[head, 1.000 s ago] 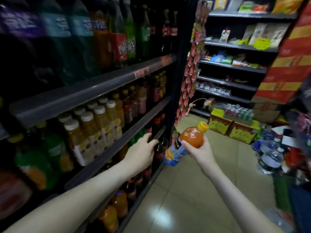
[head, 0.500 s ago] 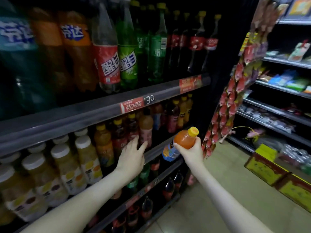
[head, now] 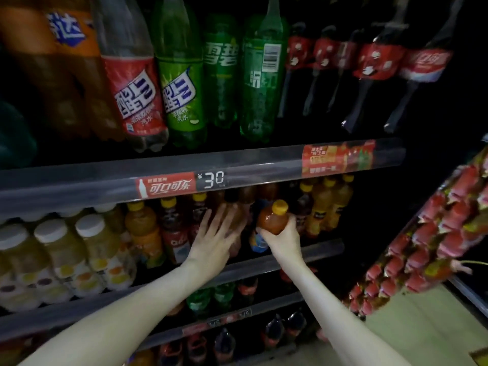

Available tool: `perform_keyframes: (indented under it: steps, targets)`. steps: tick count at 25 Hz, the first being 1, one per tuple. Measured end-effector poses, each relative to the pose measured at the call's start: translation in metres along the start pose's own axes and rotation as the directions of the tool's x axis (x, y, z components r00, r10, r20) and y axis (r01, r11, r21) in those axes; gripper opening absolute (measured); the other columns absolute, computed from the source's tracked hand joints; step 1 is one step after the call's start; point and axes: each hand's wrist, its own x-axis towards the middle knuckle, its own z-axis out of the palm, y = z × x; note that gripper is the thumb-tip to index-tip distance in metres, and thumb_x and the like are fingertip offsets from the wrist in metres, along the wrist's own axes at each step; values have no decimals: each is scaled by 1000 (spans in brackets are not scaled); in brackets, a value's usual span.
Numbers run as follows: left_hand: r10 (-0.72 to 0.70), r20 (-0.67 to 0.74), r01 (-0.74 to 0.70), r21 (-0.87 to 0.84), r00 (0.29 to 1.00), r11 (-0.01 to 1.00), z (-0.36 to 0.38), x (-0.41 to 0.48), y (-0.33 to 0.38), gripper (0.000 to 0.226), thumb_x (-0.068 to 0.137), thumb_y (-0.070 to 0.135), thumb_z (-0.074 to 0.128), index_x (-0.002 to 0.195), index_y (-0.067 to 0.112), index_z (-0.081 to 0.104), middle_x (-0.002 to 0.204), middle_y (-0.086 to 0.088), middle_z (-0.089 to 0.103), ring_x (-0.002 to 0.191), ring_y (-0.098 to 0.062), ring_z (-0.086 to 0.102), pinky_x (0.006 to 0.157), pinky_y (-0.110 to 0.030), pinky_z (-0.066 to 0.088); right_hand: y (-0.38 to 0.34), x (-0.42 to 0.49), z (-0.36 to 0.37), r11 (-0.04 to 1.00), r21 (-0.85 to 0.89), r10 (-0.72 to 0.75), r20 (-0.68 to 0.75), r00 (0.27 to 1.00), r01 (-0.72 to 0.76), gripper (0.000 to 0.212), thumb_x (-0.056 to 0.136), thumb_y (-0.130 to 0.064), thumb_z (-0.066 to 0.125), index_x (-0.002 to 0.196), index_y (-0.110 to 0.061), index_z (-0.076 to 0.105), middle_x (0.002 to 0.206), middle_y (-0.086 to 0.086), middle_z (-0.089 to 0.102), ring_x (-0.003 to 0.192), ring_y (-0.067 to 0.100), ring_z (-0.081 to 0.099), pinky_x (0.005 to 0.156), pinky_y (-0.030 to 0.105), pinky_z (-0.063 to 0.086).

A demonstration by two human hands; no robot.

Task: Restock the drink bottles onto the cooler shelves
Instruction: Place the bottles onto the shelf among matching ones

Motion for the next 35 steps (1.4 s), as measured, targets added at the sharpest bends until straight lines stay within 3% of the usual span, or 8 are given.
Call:
perform_keyframes:
  steps: [7, 12, 15, 19, 24, 27, 32, 35]
  targets:
    - [-237, -38, 238, 25, 971, 971, 4, 5, 41, 76, 59, 24, 75, 131, 17, 49, 139, -21, 32, 129, -43, 34, 106, -58, 29, 5, 50, -4, 965, -209, -85, 330, 940, 161, 74, 76, -39, 78, 133, -11, 38, 126, 9, 58, 116, 28, 57, 87, 28, 45]
    - [-329, 13, 329, 20, 944, 944, 3, 4, 54, 72, 57, 22, 78, 127, 16, 59, 139, -20, 31, 130, -42, 30, 100, -58, 36, 10, 56, -4, 930, -333, -68, 259, 963, 156, 79, 84, -42, 69, 140, -4, 26, 126, 16, 57, 111, 34, 58, 87, 37, 50]
    - [-394, 36, 392, 48, 919, 919, 4, 8, 63, 74, 52, 21, 81, 123, 16, 62, 140, -22, 30, 130, -43, 28, 97, -58, 39, 12, 57, -5, 901, -370, -151, 222, 963, 227, 86, 87, -33, 67, 148, -12, 10, 149, 15, 34, 130, 32, 44, 96, 39, 46]
    - [-457, 34, 454, 72, 889, 888, 6, 13, 68, 82, 46, 16, 82, 124, 15, 60, 142, -24, 27, 131, -44, 28, 100, -59, 36, 21, 52, -8, 542, -541, -612, 269, 744, 642, 106, 66, -7, 82, 148, -19, 16, 150, 25, 26, 137, 40, 30, 103, 51, 43]
    - [-484, 41, 478, 100, 874, 873, 12, 18, 77, 89, 41, 13, 84, 126, 13, 58, 145, -25, 25, 132, -46, 26, 99, -61, 36, 36, 72, -21, 232, -726, -665, 367, 650, 647, 101, 53, -8, 87, 139, -23, 36, 136, 29, 44, 128, 41, 35, 104, 60, 32]
    - [-475, 48, 472, 70, 878, 879, 13, 14, 81, 100, 43, 15, 84, 134, 14, 43, 147, -25, 23, 133, -46, 25, 99, -62, 37, 36, 71, -27, 209, -759, -653, 361, 666, 617, 101, 55, -10, 85, 141, -24, 33, 135, 29, 47, 127, 42, 43, 104, 58, 33]
    - [-517, 91, 520, -21, 851, 854, 12, -21, 89, 92, 64, 42, 82, 140, 17, 36, 150, -25, 21, 137, -40, 21, 106, -56, 28, 48, 35, -25, 319, -647, -689, 344, 638, 693, 101, 71, -28, 79, 151, -17, 17, 150, 26, 25, 139, 40, 20, 111, 55, 10]
    - [-559, 121, 568, -55, 820, 821, 7, -69, 84, 83, 75, 42, 74, 144, 18, 35, 153, -23, 21, 140, -36, 20, 108, -52, 25, 68, -21, 2, 348, -501, -637, 494, 591, 793, 109, 72, -25, 78, 153, -19, 5, 154, 20, 17, 141, 36, 18, 113, 54, 14]
